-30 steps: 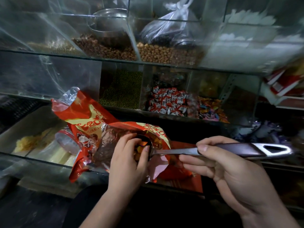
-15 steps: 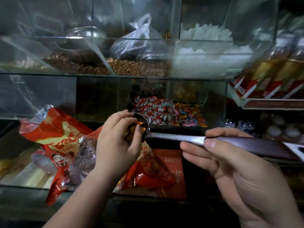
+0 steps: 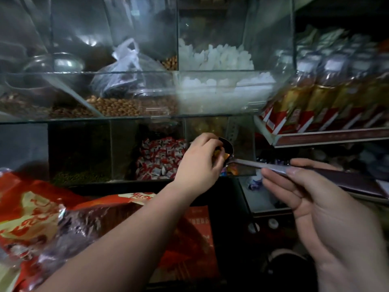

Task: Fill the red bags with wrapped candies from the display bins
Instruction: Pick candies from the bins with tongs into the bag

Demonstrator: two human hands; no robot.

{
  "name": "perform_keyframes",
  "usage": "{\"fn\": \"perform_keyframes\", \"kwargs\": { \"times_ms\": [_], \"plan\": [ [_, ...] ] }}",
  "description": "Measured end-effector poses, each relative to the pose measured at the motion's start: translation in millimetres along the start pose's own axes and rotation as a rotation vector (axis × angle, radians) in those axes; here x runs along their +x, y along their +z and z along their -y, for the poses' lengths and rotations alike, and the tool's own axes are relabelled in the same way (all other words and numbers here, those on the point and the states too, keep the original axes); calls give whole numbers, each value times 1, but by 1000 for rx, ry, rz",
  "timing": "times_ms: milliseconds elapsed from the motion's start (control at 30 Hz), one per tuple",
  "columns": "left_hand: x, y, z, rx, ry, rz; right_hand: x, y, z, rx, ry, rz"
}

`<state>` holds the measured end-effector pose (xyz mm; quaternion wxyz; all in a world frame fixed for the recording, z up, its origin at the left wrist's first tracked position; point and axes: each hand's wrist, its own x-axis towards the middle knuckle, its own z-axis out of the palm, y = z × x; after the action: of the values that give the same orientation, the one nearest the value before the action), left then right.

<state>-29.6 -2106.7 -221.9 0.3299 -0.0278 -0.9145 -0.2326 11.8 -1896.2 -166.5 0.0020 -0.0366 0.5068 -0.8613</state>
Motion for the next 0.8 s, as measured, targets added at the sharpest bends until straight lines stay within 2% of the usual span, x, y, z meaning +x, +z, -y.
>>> {"fn": "perform_keyframes", "kwargs": {
  "times_ms": [167, 267, 333, 400, 467, 567, 700, 800],
  "plan": [
    [21, 35, 20, -77, -264, 172, 32, 13, -47, -89, -19, -34],
    [30, 47, 28, -9, -383, 337, 45, 19, -71, -439, -210, 59],
    [32, 50, 32, 34, -429, 418, 49, 19, -80, -690, -383, 195],
    [31, 53, 35, 49, -418, 429, 51, 16, -85, -852, -497, 317],
    [27, 56, 36, 24, -397, 381, 50, 11, -90, -935, -554, 356],
    [23, 55, 35, -36, -392, 328, 41, 6, -87, -829, -513, 349],
    [21, 35, 26, -136, -363, 272, 16, 6, -62, -622, -434, 188],
    [9, 6, 14, -85, -241, 177, -4, 17, -36, -338, -175, 133]
  ]
}}
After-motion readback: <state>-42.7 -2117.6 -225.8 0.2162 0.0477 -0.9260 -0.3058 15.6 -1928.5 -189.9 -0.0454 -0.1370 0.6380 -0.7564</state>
